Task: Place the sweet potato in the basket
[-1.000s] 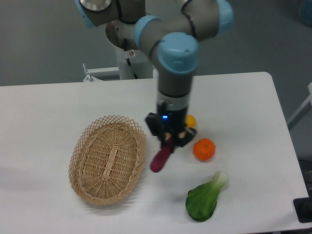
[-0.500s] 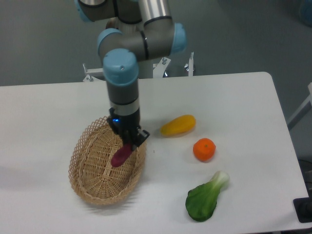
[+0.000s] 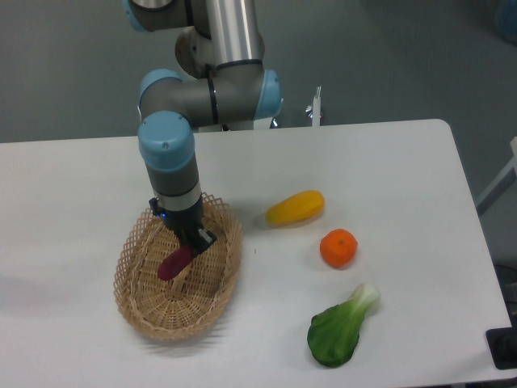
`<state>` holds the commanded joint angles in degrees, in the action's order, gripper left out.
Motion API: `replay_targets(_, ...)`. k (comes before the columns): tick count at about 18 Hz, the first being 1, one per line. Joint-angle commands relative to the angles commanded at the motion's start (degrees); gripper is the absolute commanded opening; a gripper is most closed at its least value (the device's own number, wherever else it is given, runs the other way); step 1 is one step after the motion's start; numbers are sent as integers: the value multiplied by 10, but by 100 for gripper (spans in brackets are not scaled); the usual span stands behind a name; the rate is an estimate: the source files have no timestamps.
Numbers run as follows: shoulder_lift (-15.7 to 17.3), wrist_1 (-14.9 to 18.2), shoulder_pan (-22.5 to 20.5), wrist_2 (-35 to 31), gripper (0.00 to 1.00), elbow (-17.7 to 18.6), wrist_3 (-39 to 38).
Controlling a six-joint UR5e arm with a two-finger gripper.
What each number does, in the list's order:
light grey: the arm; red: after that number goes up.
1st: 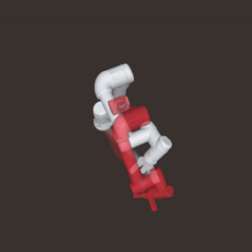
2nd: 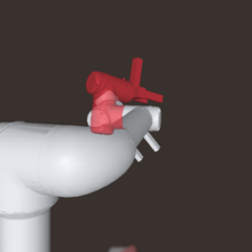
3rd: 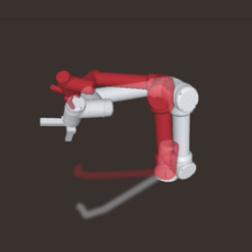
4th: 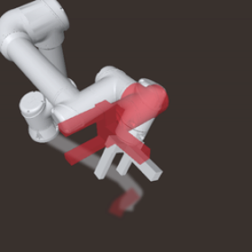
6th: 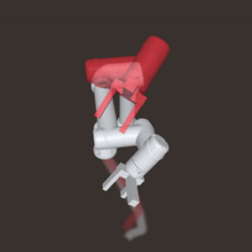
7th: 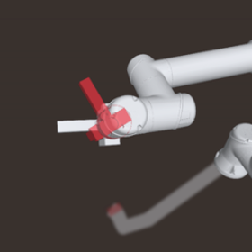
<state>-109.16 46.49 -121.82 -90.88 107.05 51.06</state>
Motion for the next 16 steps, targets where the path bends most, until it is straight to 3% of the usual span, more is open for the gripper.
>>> replay_targets(1, -1, 0, 1, -2, 32, 0, 0)
replay_targets(4, -1, -2, 1, -4, 92, -11, 0)
replay_targets(5, 2, -2, 1, -8, 100, -14, 0)
replay_targets(9, 16, 2, -3, -32, 100, -37, 0)
replay_targets(13, 23, 6, -32, -37, 100, -93, -13)
replay_targets(16, 26, 9, -81, -27, 100, -134, -7)
